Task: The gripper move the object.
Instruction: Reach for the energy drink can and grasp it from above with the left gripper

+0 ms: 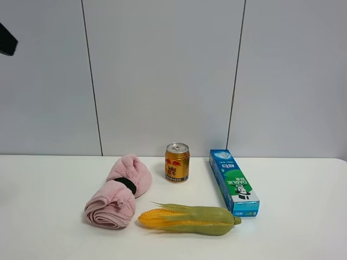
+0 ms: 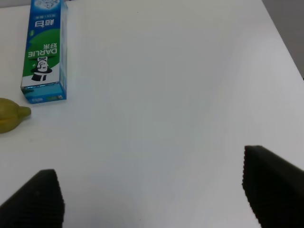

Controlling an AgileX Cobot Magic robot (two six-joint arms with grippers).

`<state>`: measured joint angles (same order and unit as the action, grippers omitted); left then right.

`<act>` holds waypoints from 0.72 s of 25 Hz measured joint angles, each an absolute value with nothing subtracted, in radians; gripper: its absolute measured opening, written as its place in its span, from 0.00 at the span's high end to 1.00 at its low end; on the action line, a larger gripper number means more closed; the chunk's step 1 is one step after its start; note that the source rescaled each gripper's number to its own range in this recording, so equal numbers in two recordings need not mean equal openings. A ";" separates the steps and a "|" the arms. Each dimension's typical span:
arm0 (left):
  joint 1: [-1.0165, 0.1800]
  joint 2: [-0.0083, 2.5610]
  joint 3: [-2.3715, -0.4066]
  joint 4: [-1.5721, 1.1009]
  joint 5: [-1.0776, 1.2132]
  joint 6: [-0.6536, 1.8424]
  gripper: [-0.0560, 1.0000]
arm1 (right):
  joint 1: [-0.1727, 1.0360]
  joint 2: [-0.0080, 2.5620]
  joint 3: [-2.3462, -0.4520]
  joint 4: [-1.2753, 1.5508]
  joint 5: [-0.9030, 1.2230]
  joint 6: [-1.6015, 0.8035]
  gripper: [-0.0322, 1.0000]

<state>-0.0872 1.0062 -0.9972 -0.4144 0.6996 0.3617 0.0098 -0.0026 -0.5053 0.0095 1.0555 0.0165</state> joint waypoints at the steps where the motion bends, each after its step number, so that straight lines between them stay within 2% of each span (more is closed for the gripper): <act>1: -0.111 1.035 -1.018 -0.409 0.693 0.350 0.00 | 0.010 -0.003 -0.505 0.010 1.055 0.017 0.00; 10: -0.358 1.308 -1.198 -0.311 0.579 0.253 0.00 | 0.010 -0.003 -0.505 0.010 1.055 0.017 0.00; 18: -0.556 1.512 -1.218 -0.169 0.435 0.246 0.00 | 0.010 -0.003 -0.505 0.010 1.055 0.017 0.00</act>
<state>-0.5561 1.5121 -1.2178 -0.1689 0.4350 0.2463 0.0098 -0.0026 -0.5053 0.0095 1.0555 0.0165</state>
